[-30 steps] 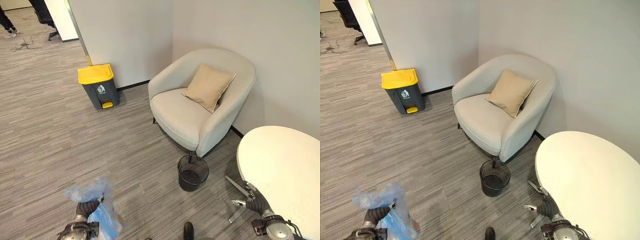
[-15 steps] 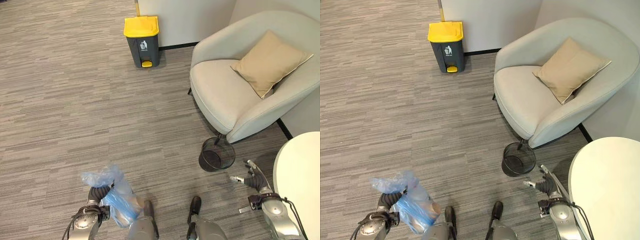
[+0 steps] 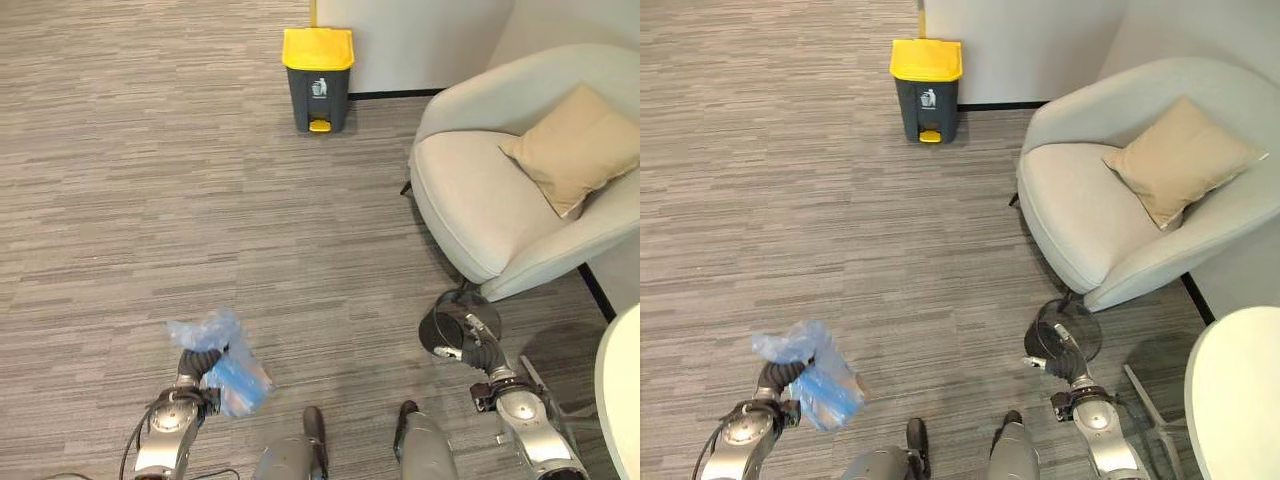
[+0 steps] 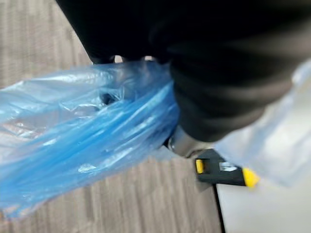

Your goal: Gather garbage on tea table into small bin, then transfer packed bag to large trash can.

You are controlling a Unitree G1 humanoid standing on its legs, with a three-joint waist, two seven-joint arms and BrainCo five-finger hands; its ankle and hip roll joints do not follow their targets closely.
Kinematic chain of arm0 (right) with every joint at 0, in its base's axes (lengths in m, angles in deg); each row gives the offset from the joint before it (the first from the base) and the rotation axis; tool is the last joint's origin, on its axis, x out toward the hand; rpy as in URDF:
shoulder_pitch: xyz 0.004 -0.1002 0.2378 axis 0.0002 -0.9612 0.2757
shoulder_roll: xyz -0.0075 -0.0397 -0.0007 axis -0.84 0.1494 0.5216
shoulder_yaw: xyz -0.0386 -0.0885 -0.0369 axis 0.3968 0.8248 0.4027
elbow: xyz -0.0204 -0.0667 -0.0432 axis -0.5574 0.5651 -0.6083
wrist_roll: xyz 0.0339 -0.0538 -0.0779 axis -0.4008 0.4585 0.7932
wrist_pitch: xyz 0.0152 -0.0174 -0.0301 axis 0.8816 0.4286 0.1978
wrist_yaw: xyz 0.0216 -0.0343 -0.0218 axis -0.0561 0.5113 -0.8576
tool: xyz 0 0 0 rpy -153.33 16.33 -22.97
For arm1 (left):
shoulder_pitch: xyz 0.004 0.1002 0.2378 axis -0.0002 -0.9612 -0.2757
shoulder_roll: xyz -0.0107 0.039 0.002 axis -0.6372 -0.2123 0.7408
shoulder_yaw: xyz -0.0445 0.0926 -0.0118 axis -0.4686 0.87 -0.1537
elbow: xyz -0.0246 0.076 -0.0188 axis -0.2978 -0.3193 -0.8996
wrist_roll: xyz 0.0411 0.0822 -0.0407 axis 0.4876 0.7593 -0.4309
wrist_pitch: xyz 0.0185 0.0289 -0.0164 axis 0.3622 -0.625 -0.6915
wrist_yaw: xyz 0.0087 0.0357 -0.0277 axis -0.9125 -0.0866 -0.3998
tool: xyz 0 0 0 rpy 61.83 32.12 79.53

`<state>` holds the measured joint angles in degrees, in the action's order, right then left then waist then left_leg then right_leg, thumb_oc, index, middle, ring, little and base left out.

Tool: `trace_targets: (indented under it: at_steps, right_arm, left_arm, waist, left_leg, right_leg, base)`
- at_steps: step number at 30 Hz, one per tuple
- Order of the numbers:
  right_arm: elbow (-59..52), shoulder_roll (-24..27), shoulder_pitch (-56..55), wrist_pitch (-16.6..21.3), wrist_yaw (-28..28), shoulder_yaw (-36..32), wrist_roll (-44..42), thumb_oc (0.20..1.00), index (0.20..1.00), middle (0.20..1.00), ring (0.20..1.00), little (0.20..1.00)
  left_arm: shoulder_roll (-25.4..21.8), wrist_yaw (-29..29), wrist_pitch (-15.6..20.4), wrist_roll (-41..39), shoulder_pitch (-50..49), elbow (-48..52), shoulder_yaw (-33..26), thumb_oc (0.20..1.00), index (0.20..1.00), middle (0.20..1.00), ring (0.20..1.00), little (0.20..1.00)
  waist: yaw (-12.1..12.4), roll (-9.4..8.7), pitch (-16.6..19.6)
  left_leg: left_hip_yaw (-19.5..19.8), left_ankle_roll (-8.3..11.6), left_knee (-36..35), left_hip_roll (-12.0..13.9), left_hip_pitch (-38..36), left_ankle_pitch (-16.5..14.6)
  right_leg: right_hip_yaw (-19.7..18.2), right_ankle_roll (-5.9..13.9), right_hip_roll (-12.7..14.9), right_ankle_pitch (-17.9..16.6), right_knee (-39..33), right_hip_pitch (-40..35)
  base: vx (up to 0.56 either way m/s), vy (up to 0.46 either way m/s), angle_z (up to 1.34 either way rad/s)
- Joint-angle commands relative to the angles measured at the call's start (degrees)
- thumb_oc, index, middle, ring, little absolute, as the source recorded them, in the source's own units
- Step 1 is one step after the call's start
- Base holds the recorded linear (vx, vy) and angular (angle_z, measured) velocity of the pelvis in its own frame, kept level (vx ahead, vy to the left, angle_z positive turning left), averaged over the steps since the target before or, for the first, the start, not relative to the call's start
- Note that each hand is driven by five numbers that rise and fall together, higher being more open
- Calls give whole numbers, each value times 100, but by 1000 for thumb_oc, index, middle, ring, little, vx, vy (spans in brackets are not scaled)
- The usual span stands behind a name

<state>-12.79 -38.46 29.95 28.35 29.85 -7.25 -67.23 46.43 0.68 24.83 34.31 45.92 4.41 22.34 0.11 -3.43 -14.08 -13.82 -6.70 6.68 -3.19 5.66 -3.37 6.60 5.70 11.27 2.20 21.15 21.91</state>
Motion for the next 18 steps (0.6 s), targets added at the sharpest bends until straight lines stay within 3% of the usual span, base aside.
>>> trace_targets:
  at_steps: [1,3,8,9,11,13,16,18]
  right_arm:
    - [-88,270,134,195,-89,-135,-92,1000,1000,1000,1000,1000]
    - [-94,296,118,179,-88,-122,-70,1000,1000,1000,1000,1000]
    - [-122,306,-18,186,-74,-165,-88,1000,1000,1000,1000,1000]
    - [-169,282,-207,196,-34,-248,-113,1000,1000,1000,1000,1000]
    - [-127,326,-286,214,-20,-277,-101,1000,1000,1000,1000,1000]
    - [-134,352,-381,234,7,-326,-143,1000,1000,1000,1000,1000]
    - [-164,475,-407,268,7,-374,-207,1000,1000,1000,1000,1000]
    - [-122,502,-405,252,-14,-378,-232,1000,1000,1000,1000,1000]
  left_arm:
    - [-160,-81,335,-156,-114,364,47,200,200,200,200,200]
    - [-118,-81,331,-138,-69,296,80,200,200,200,200,200]
    - [-96,-43,318,-110,-56,343,154,200,200,200,200,200]
    - [-119,41,307,-14,-99,371,178,200,200,200,200,200]
    - [-114,87,292,0,-155,383,176,200,200,200,200,200]
    - [-100,152,283,-2,-242,431,159,200,200,200,200,200]
    - [-104,211,265,5,-234,460,196,200,200,200,200,200]
    - [-99,211,271,-30,-187,452,240,200,200,200,200,200]
  waist:
    - [-2,106,-39]
    - [-77,63,-22]
    - [-241,71,-20]
    - [-334,16,87]
    - [-391,67,179]
    - [-457,110,288]
    - [-503,139,271]
    - [-551,86,260]
  left_leg:
    - [691,357,134,4,-155,-677]
    - [808,375,59,-103,-357,-771]
    - [1094,454,44,-176,-687,-968]
    - [1279,542,64,-181,-888,-1154]
    - [1333,676,266,-78,-935,-1241]
    - [1256,879,711,139,-858,-1074]
    - [1128,1118,1843,393,-403,-465]
    - [980,1085,2246,548,-111,-191]
  right_leg:
    - [298,101,-261,-84,-474,-444]
    - [362,161,-320,-293,-819,-237]
    - [309,235,-415,-445,-983,41]
    - [91,208,-487,-412,-1098,-100]
    - [37,114,-554,-373,-1059,-249]
    - [113,31,-598,-286,-1166,-481]
    - [148,-180,-762,-125,-1351,-868]
    - [131,-310,-774,15,-1424,-991]
  base:
    - [332,-11,27]
    - [350,-39,8]
    - [301,-92,40]
    - [372,-198,61]
    - [419,-237,90]
    - [326,-225,105]
    - [236,-215,15]
    - [164,-156,-12]
